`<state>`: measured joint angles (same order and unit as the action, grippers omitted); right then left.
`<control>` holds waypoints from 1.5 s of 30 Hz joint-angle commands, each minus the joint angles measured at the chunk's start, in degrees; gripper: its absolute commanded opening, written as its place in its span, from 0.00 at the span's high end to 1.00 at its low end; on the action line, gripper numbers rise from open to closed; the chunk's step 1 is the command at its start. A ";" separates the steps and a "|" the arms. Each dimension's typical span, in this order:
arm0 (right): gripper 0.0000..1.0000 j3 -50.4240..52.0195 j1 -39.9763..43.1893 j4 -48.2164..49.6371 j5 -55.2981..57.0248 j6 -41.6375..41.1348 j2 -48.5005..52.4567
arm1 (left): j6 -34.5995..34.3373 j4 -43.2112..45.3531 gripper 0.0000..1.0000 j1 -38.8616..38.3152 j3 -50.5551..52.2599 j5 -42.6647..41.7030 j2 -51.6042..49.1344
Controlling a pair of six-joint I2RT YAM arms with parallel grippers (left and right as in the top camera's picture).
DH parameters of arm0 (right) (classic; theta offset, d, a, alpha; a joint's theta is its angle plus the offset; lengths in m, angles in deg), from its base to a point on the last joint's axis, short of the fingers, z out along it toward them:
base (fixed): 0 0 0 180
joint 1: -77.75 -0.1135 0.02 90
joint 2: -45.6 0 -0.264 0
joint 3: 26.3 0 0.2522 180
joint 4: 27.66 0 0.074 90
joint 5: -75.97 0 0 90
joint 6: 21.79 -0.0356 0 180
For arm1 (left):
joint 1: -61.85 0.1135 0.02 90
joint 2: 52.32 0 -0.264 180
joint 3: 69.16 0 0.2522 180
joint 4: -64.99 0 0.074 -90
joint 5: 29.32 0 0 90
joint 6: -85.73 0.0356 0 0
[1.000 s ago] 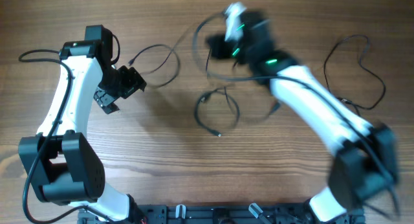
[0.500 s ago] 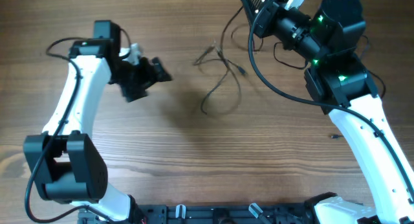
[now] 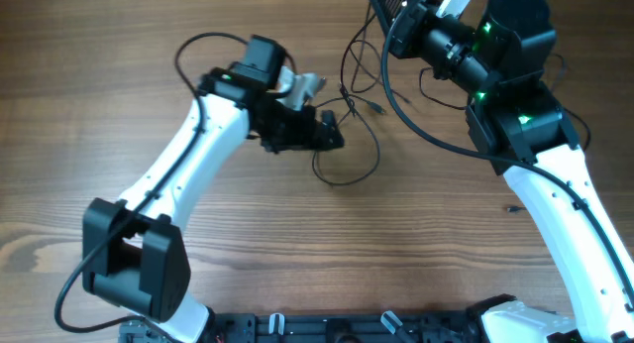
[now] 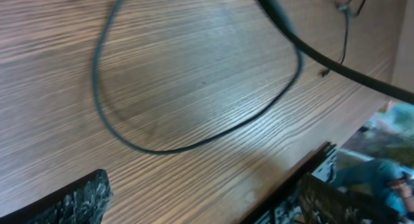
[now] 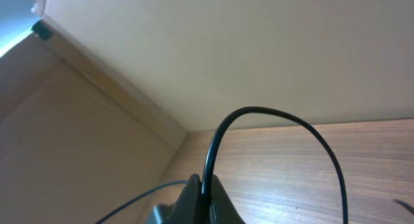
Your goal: Untangle cables
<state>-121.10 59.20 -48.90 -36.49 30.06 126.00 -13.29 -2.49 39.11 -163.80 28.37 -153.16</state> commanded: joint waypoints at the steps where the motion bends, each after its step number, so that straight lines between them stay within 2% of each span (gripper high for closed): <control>1: 0.96 -0.07 0.09 0.70 2.10 -3.26 0.26 | 1.29 3.10 0.05 -5.11 0.31 4.24 0.52; 10: 0.96 -0.09 0.09 11.96 0.72 -14.56 0.26 | -0.37 9.66 0.05 -13.62 0.31 10.75 0.52; 14: 0.96 -0.09 0.09 17.25 -3.87 -18.56 0.26 | -9.42 12.87 0.06 -15.23 0.31 20.28 0.52; 18: 0.96 -0.09 0.09 20.11 -4.24 -25.24 0.26 | -15.72 14.91 0.07 -15.43 0.31 21.51 0.52; 24: 0.96 -0.09 0.09 32.06 -4.20 -28.02 0.26 | -15.91 14.67 0.08 -17.49 0.31 21.51 0.52; 28: 0.96 -0.09 0.09 36.02 -4.00 -28.04 0.26 | -15.87 13.84 0.09 -19.71 0.42 21.55 0.52; 31: 0.95 -0.09 0.09 37.48 -3.91 -27.96 0.26 | -15.89 13.81 0.16 -20.68 1.27 24.74 0.52; 34: 0.95 -0.09 0.11 34.58 -2.25 -25.05 0.26 | -15.89 12.87 0.17 -20.50 2.45 29.64 0.52; 37: 0.96 -0.07 0.11 23.28 2.84 -15.34 0.26 | -15.91 10.97 0.19 -20.44 3.10 34.25 0.52; 41: 0.96 -0.09 0.90 8.46 13.68 0.72 0.26 | -15.91 8.72 0.20 -20.44 3.10 35.43 0.52; 45: 0.96 -1.03 5.88 6.03 11.19 2.93 0.00 | -15.93 7.19 0.20 -20.11 3.10 35.47 0.52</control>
<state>-120.88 61.17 -42.11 -27.12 26.28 126.32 -28.83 5.36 18.46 -161.18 62.12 -153.16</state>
